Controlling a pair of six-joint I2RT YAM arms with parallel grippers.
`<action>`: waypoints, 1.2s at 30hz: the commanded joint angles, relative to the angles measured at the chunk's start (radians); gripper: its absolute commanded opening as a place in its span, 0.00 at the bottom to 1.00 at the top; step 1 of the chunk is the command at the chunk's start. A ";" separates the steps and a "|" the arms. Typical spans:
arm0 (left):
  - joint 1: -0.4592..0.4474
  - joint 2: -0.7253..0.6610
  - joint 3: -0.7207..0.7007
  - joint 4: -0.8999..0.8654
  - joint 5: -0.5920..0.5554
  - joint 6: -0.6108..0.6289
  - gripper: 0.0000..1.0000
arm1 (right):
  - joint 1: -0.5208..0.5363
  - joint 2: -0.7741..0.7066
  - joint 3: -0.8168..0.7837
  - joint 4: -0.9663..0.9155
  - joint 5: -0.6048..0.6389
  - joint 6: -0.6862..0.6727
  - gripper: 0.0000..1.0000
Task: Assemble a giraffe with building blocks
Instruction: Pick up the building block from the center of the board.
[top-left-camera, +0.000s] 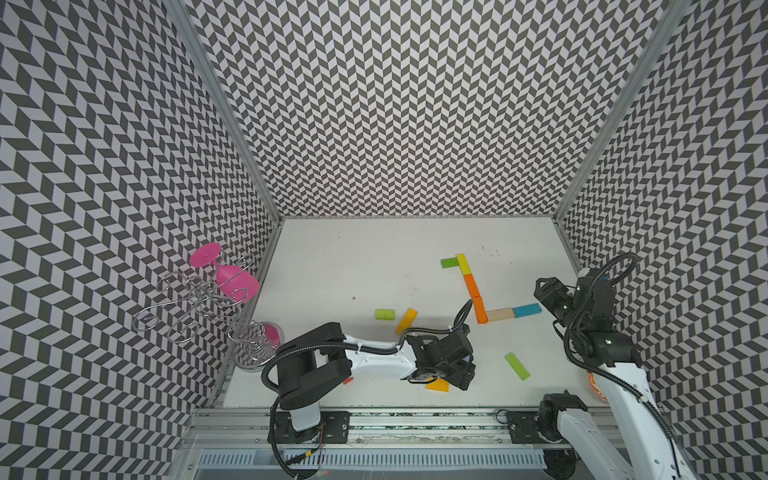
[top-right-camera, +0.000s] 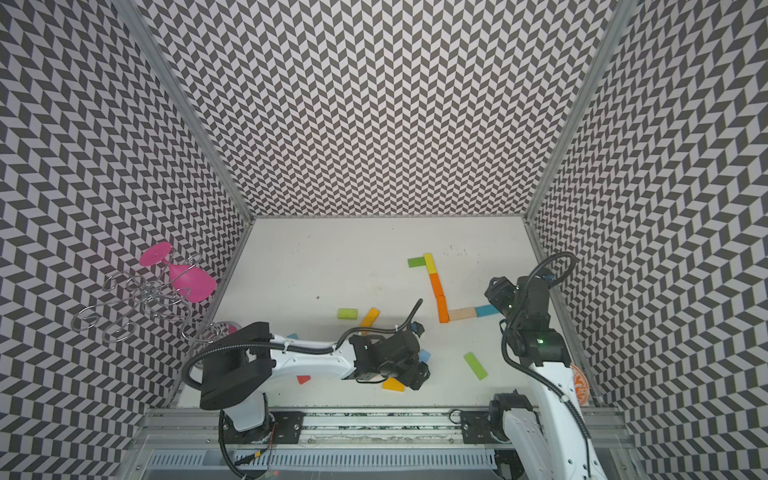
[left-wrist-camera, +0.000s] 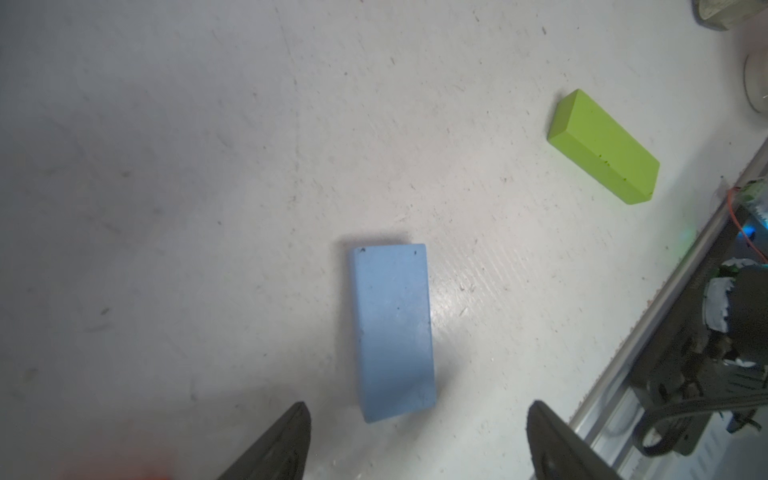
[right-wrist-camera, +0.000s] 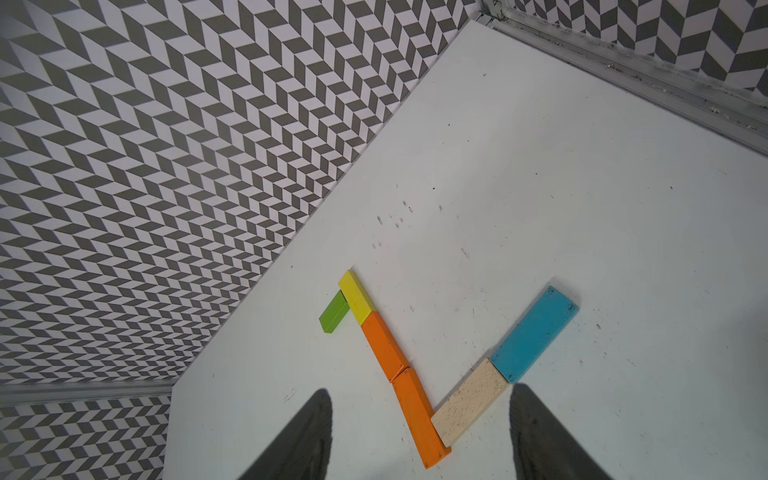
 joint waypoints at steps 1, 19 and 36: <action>-0.011 0.051 0.086 -0.080 -0.056 0.001 0.79 | 0.002 -0.014 -0.009 0.057 -0.009 -0.015 0.66; -0.075 0.285 0.310 -0.404 -0.237 0.034 0.56 | 0.001 -0.003 -0.023 0.082 -0.072 -0.011 0.66; -0.092 0.312 0.343 -0.455 -0.286 0.056 0.29 | 0.002 -0.010 0.013 0.066 -0.118 0.056 0.66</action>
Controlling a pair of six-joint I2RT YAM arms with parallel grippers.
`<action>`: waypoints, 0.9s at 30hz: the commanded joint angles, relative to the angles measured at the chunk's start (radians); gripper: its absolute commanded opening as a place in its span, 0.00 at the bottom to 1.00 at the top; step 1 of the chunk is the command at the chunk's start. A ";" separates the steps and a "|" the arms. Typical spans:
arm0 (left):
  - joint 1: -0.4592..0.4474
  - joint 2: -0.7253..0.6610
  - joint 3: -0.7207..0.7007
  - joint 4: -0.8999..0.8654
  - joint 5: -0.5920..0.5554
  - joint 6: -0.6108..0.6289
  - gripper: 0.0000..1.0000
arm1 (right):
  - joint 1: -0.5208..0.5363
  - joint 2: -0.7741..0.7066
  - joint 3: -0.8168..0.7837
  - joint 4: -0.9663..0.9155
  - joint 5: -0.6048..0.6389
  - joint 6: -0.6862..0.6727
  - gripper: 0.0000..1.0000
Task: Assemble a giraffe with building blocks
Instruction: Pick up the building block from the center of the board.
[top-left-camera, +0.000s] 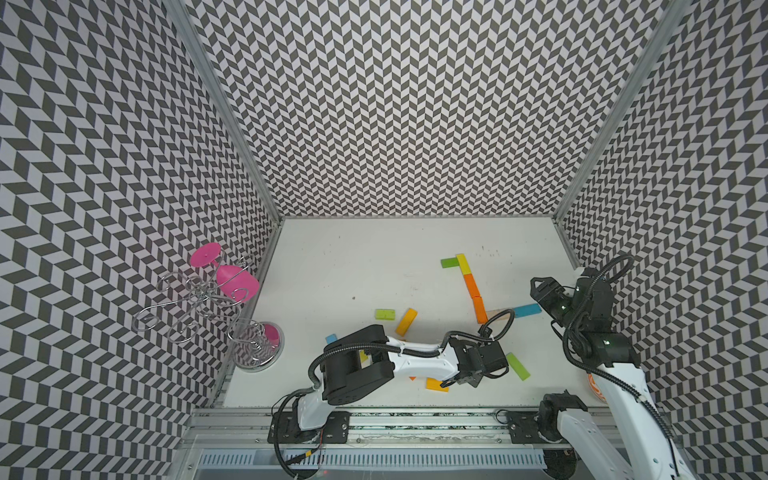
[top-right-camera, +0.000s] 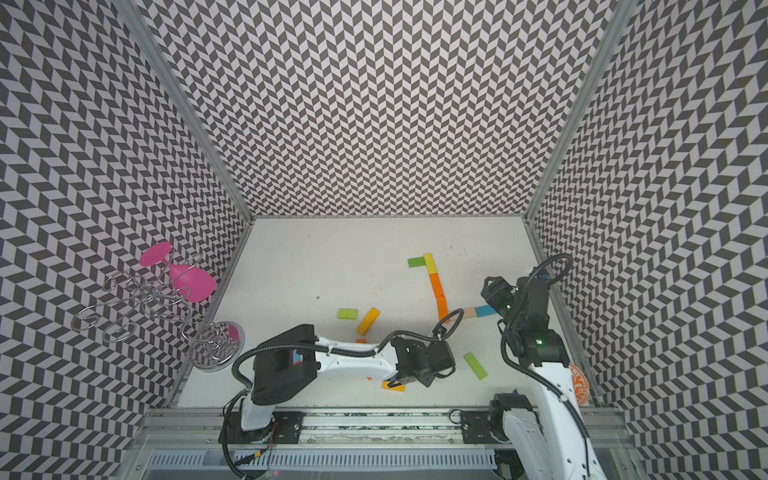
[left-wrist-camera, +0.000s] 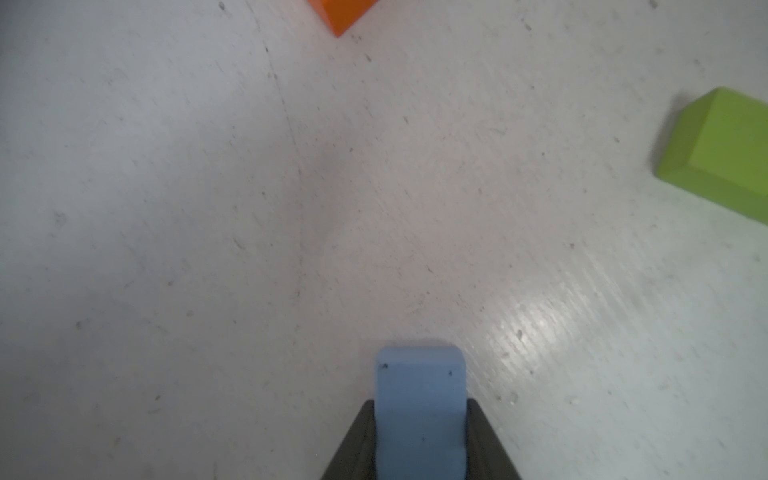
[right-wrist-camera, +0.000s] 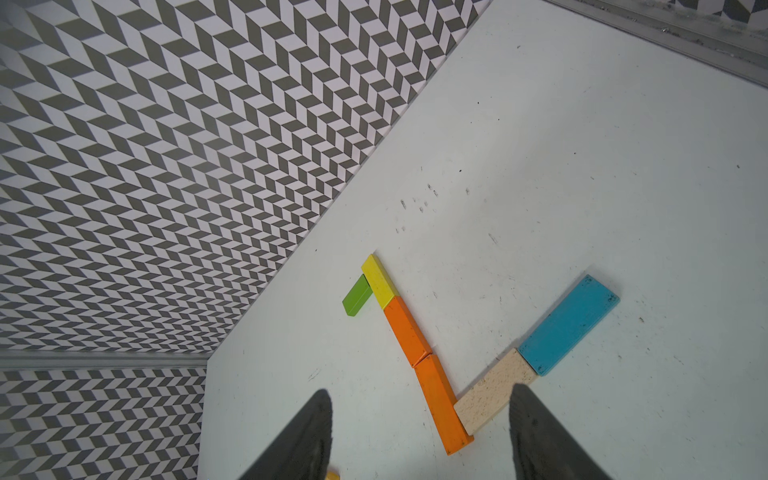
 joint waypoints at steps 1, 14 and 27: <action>-0.002 0.039 -0.031 -0.088 0.033 0.009 0.27 | 0.002 -0.006 0.040 0.029 -0.020 0.033 0.66; 0.083 -0.075 -0.015 0.032 0.143 0.017 0.19 | -0.001 0.019 0.143 0.032 -0.027 0.092 0.67; 0.126 0.063 0.186 0.009 0.165 0.038 0.20 | -0.001 0.009 0.181 0.030 -0.020 0.114 0.67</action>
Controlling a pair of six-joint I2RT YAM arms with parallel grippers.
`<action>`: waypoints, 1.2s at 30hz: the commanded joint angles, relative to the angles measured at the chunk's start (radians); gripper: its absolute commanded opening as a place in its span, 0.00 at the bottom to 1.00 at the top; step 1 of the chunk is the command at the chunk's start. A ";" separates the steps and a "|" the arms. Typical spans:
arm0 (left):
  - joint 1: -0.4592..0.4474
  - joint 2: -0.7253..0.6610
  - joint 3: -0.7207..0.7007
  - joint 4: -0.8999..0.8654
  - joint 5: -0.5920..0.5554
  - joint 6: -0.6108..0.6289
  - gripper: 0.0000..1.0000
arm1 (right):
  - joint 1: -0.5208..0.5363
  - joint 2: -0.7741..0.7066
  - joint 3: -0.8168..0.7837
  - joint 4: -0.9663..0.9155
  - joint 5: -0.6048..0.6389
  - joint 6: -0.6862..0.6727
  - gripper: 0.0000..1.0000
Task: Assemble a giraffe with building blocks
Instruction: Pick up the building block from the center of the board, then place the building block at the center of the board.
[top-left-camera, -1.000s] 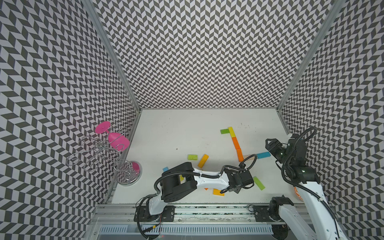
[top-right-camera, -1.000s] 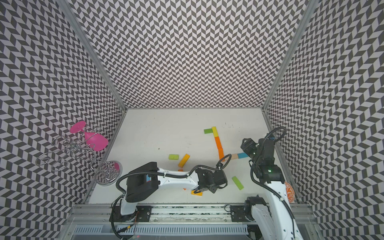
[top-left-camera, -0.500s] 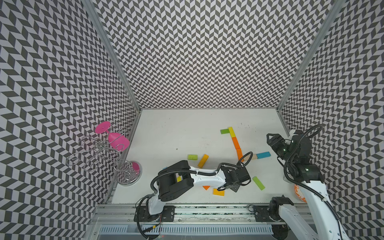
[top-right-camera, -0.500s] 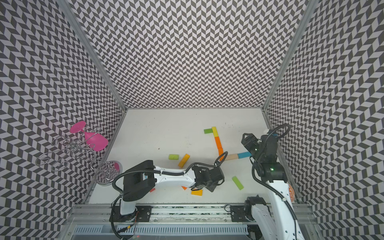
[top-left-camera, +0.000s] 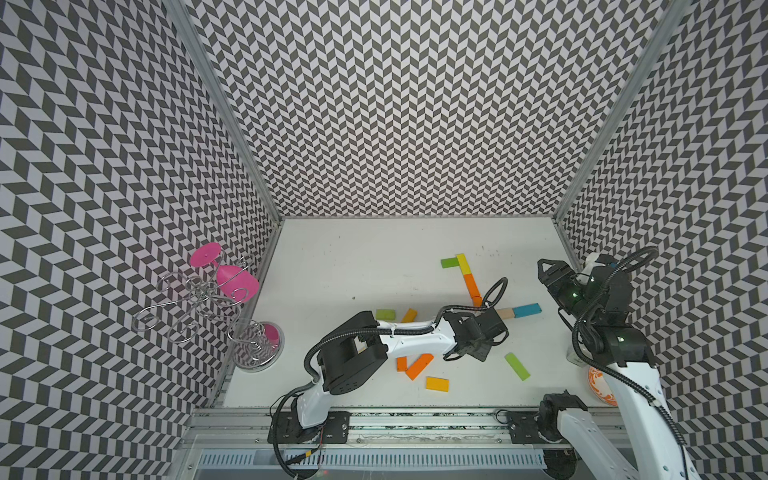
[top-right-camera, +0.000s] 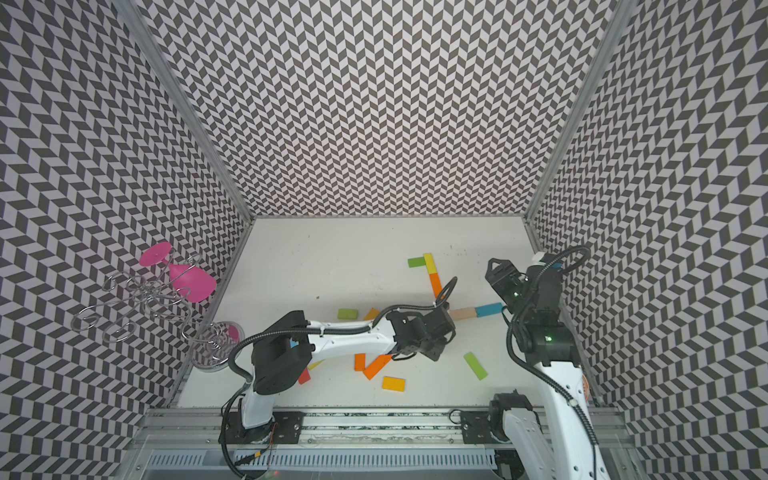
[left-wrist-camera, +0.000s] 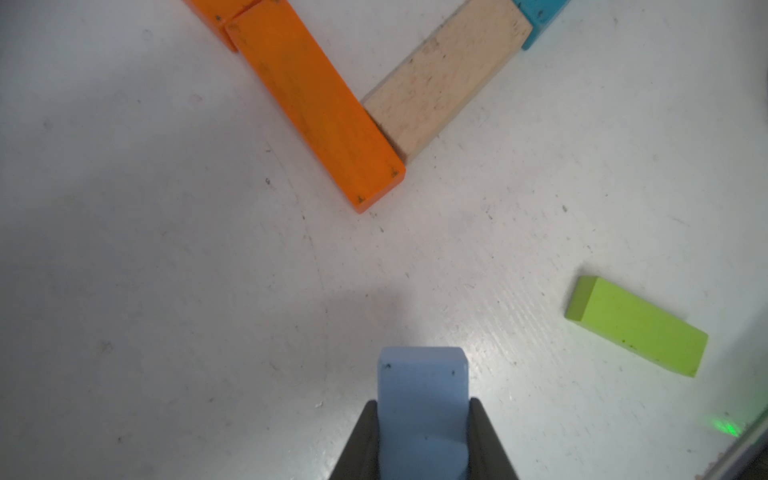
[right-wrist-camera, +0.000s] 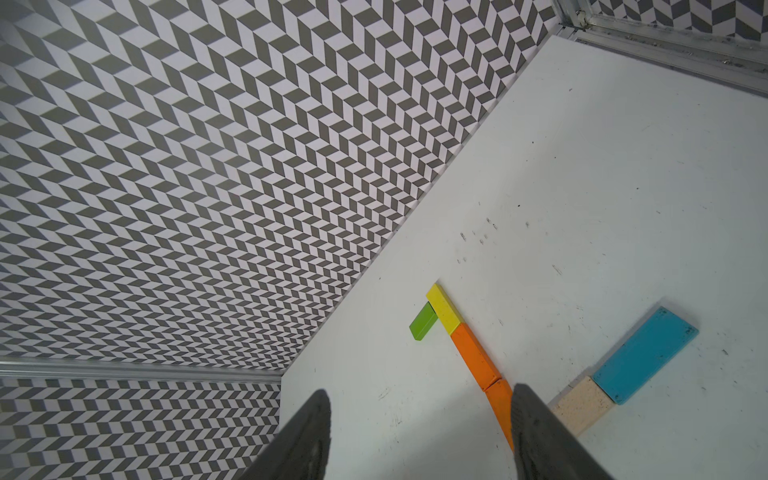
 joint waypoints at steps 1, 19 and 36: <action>0.004 0.064 0.047 -0.014 0.017 -0.001 0.20 | 0.000 -0.009 0.018 0.039 0.006 0.017 0.67; 0.032 0.126 0.103 -0.008 0.053 -0.018 0.63 | 0.000 -0.014 0.004 0.053 0.009 0.009 0.67; 0.011 -0.038 -0.048 0.063 0.148 -0.031 0.69 | 0.000 -0.001 -0.031 0.081 -0.025 0.016 0.67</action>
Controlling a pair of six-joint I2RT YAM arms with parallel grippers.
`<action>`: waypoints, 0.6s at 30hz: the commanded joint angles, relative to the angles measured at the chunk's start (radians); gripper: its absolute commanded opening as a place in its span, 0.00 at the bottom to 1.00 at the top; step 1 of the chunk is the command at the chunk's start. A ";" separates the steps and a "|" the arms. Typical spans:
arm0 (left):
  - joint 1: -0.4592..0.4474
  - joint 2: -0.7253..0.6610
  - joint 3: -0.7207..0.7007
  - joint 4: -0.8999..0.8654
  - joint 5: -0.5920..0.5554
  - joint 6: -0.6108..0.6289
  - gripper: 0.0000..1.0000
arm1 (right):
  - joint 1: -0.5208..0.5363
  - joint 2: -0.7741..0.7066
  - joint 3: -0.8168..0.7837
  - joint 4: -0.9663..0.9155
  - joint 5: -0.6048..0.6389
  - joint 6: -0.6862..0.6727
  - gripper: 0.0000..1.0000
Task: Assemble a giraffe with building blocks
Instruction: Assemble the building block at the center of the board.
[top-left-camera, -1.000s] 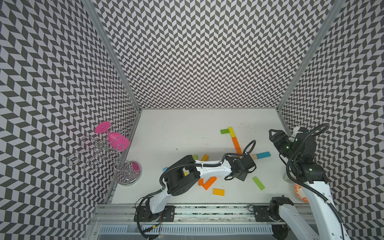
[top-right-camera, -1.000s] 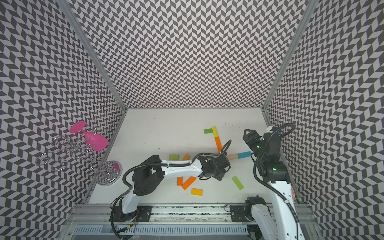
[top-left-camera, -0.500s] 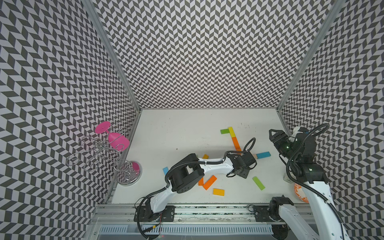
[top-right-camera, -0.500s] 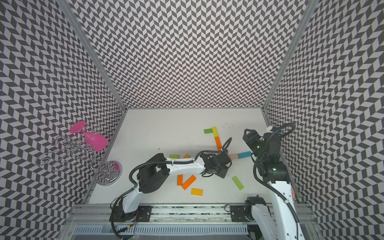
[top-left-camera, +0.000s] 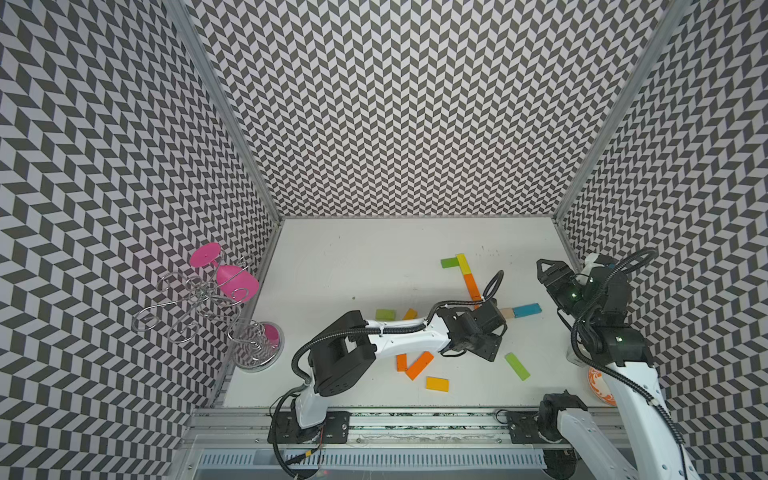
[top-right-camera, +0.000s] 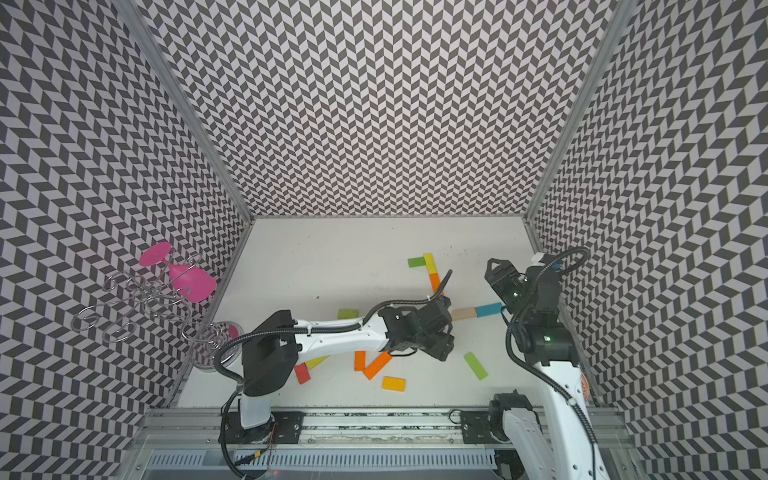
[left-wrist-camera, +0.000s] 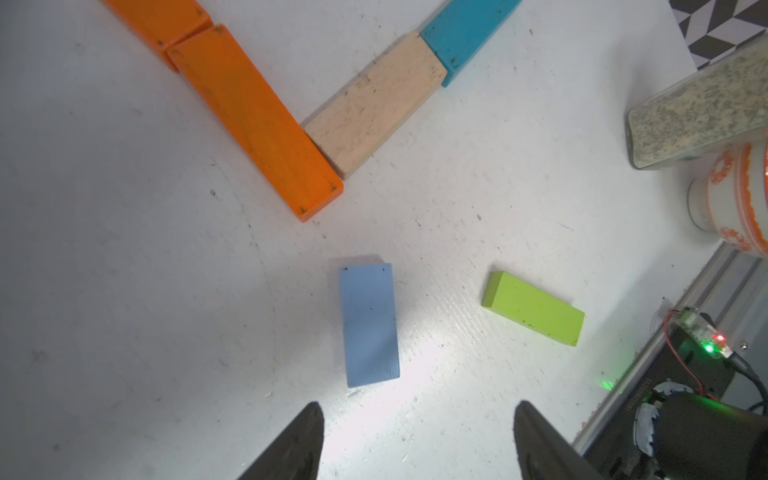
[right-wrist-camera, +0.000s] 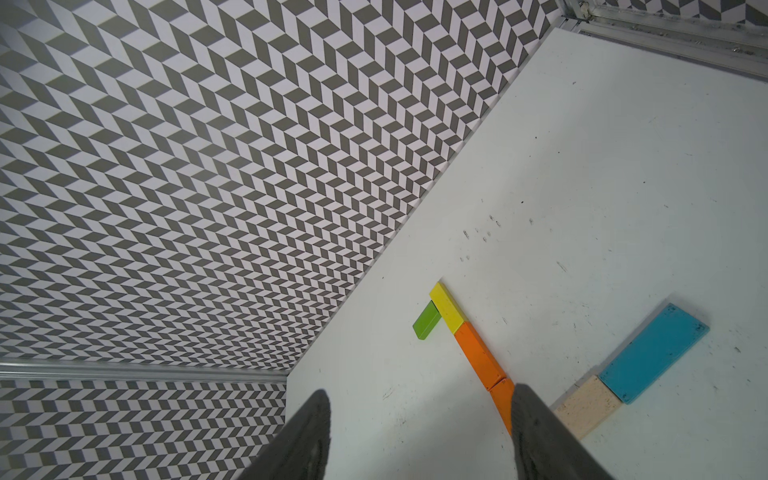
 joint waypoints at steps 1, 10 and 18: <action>-0.006 0.045 -0.013 0.011 0.009 0.001 0.68 | 0.000 -0.001 -0.006 0.059 -0.012 -0.001 0.67; -0.015 0.060 -0.072 0.036 -0.015 0.014 0.67 | 0.000 0.006 -0.022 0.074 -0.021 -0.002 0.67; -0.018 0.093 -0.066 0.073 0.015 0.022 0.48 | 0.000 0.013 -0.037 0.085 -0.026 -0.002 0.67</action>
